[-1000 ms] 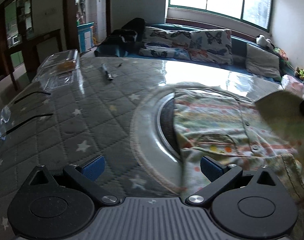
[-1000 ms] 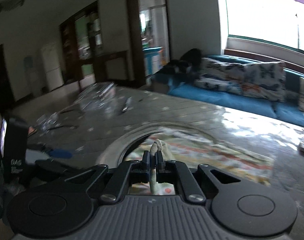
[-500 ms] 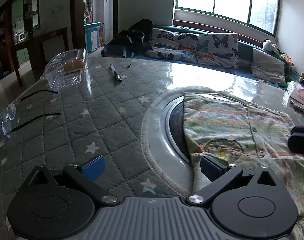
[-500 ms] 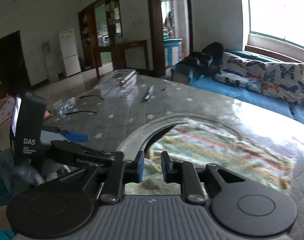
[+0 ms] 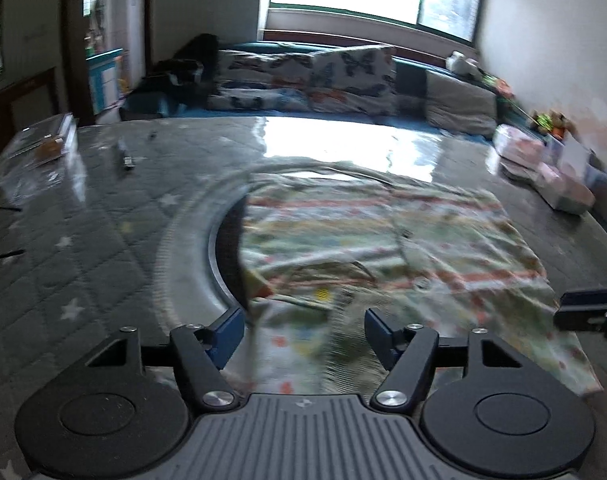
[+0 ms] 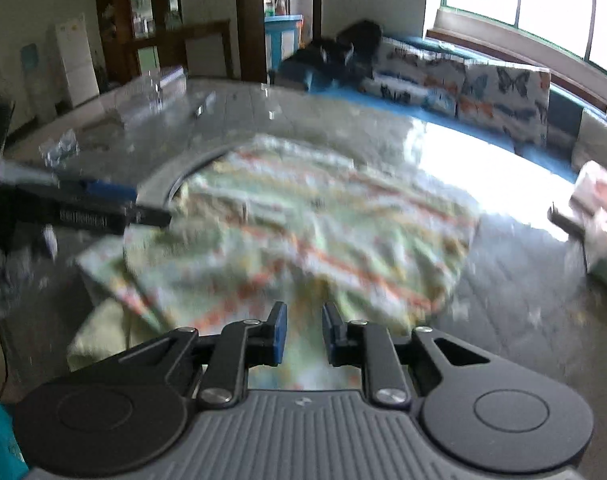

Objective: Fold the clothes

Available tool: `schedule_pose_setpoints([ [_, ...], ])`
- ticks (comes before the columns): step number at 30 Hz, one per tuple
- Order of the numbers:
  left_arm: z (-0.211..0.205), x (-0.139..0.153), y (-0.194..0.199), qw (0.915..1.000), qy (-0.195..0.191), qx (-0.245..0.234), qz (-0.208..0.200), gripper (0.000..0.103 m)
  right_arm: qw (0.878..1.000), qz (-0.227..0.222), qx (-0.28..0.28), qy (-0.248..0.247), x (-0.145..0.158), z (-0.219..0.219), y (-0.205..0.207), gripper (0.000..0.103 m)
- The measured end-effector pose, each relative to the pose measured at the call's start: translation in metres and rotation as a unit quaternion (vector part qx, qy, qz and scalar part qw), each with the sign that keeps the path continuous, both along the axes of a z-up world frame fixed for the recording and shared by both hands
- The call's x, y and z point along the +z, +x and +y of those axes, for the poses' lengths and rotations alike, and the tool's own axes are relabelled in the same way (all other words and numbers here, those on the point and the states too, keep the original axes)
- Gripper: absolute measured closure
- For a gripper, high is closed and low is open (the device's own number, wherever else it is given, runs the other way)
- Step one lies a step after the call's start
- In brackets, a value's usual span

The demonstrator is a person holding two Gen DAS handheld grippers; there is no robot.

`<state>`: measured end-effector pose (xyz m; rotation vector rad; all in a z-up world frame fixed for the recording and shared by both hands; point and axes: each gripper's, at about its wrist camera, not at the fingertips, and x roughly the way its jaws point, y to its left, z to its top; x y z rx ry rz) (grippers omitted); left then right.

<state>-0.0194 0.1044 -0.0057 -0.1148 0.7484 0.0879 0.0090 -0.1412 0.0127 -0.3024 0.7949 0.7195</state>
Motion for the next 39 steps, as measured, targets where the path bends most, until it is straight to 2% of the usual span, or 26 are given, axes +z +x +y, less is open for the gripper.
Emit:
schedule_pose_setpoints([
  [3, -0.005, -0.005, 0.0, 0.9999, 0.005, -0.007, 0.012, 0.035, 1.0, 0.008, 0.005, -0.004, -0.01, -0.007, -0.01, 0.084],
  [7, -0.004, -0.01, -0.002, 0.9996, 0.001, -0.011, 0.024, 0.048, 1.0, 0.017, 0.005, -0.005, -0.02, -0.013, -0.019, 0.08],
  [11, -0.006, -0.011, -0.005, 0.9995, -0.005, -0.018, 0.027, 0.049, 1.0, 0.027, -0.007, -0.013, -0.029, -0.022, -0.02, 0.08],
  [15, -0.005, -0.01, -0.007, 0.9994, -0.01, -0.021, 0.027, 0.051, 0.999, 0.015, -0.019, -0.026, -0.031, -0.033, -0.024, 0.079],
  [17, -0.005, -0.012, -0.006, 0.9993, -0.012, -0.021, 0.03, 0.051, 0.999, 0.019, -0.027, -0.025, -0.033, -0.039, -0.023, 0.073],
  [24, -0.004, -0.013, -0.006, 0.999, -0.02, -0.022, 0.033, 0.051, 0.999, 0.01, -0.03, -0.024, -0.032, -0.043, -0.026, 0.071],
  [29, -0.004, -0.014, -0.006, 0.9989, -0.022, -0.025, 0.034, 0.055, 0.999, -0.006, -0.023, -0.025, -0.026, -0.039, -0.031, 0.069],
  [31, -0.004, -0.014, -0.006, 0.9985, -0.028, -0.031, 0.035, 0.067, 0.999, -0.012, -0.018, -0.024, -0.024, -0.037, -0.033, 0.069],
  [35, -0.007, -0.016, -0.005, 0.998, -0.033, -0.039, 0.037, 0.078, 0.999, -0.034, -0.001, -0.027, -0.018, -0.029, -0.042, 0.069],
  [37, -0.007, -0.015, -0.005, 0.9983, -0.03, -0.036, 0.036, 0.095, 0.999, -0.04, 0.008, -0.028, -0.017, -0.025, -0.045, 0.069],
  [39, -0.005, -0.009, -0.006, 0.998, -0.043, -0.035, 0.03, 0.099, 0.998, -0.046, 0.022, -0.027, -0.017, -0.019, -0.049, 0.07],
])
